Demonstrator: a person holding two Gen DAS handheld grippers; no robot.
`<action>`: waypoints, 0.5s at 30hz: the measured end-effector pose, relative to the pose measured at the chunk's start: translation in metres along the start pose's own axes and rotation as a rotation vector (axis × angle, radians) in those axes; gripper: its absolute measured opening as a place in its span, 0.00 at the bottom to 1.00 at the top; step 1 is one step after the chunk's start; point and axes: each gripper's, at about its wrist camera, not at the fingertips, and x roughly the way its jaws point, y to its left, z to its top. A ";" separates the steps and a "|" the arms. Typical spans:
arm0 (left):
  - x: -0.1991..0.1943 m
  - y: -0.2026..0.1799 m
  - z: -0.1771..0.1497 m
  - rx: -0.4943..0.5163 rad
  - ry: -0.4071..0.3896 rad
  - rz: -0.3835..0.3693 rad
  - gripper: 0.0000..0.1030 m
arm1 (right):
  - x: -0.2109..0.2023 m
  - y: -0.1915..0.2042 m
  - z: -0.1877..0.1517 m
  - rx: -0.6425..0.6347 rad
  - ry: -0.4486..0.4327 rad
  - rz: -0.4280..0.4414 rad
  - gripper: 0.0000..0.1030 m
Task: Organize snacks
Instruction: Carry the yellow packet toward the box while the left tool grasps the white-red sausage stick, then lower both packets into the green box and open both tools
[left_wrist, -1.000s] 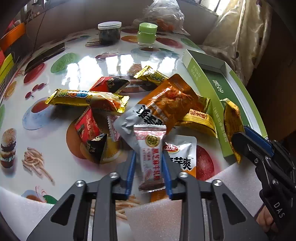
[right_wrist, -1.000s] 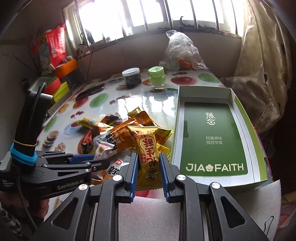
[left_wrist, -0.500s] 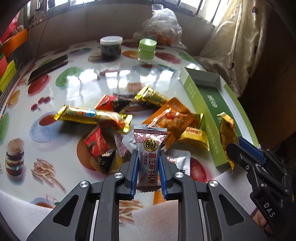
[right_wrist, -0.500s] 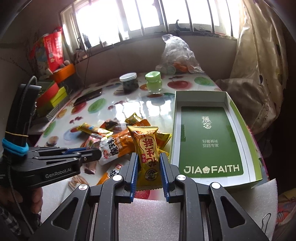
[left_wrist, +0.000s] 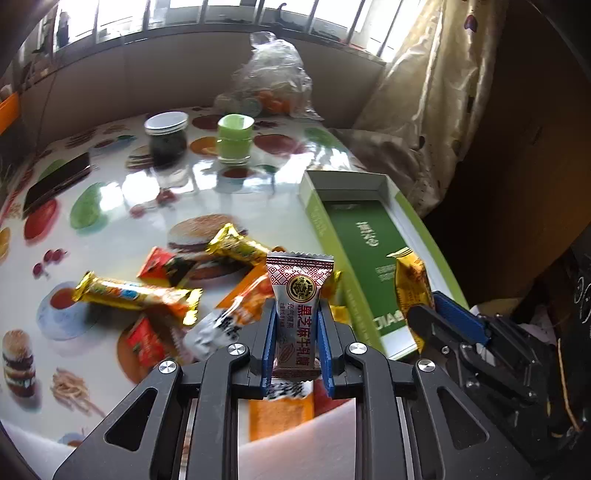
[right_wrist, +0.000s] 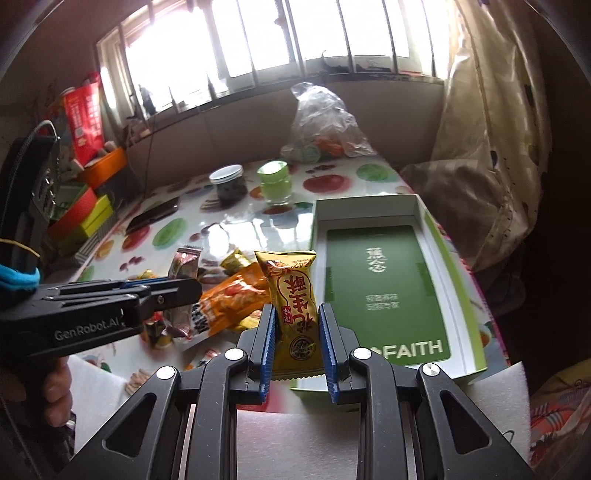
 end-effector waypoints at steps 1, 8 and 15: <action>0.001 -0.003 0.002 0.003 0.001 -0.004 0.21 | 0.000 -0.002 0.000 0.004 -0.001 -0.004 0.21; 0.013 -0.022 0.015 0.041 0.013 -0.034 0.21 | 0.002 -0.021 0.003 0.032 0.000 -0.060 0.21; 0.034 -0.042 0.024 0.059 0.040 -0.074 0.21 | 0.014 -0.044 0.002 0.065 0.028 -0.129 0.21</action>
